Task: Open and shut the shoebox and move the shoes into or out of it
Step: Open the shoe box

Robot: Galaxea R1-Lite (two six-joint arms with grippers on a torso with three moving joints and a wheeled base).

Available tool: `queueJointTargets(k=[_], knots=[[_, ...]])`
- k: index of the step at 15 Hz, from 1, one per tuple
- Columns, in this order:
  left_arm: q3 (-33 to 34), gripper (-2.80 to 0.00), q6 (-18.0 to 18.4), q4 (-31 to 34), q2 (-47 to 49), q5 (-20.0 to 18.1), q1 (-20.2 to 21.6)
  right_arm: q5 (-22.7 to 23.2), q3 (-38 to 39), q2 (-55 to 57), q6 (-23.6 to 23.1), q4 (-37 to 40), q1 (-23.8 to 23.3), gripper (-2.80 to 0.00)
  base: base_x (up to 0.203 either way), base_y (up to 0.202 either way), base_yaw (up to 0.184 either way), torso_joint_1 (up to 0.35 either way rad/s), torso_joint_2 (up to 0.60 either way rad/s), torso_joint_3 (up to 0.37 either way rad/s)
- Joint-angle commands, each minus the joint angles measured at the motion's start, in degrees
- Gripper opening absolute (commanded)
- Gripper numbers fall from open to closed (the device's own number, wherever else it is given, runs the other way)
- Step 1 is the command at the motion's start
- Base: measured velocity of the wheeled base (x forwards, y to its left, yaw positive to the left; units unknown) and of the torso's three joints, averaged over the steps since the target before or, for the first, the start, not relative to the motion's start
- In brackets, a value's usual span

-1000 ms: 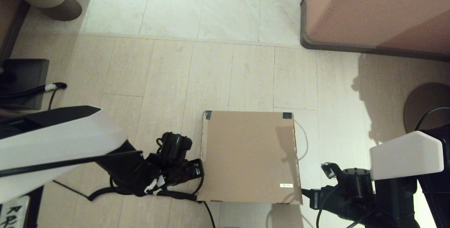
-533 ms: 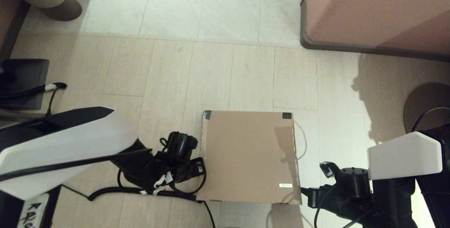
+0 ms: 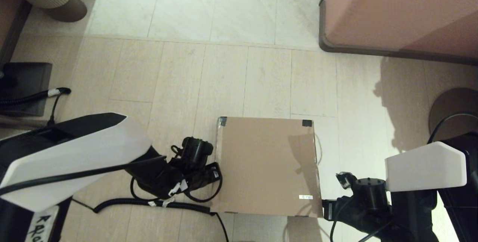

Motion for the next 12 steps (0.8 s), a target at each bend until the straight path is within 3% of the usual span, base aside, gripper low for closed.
queueJointTargets(k=[1, 6, 12], knots=[[0.44, -2.80, -0.39, -0.03, -2.87, -0.02, -0.19, 0.21, 0.57, -2.53, 0.89, -0.53, 0.13, -2.80, 0.000, 0.000, 0.000, 0.000, 0.00, 0.000], [2.27, -2.80, -0.87, 2.73, -11.39, -0.06, -0.80, 1.95, 2.25, -15.04, 6.04, 7.91, 0.32, -2.80, 0.000, 0.000, 0.000, 0.000, 0.00, 0.000], [1.80, -2.80, -3.18, 8.03, -22.28, -1.56, -0.89, 7.54, -1.46, -29.29, 22.60, 23.35, 0.51, -2.80, 0.000, 0.000, 0.000, 0.000, 0.00, 0.000]])
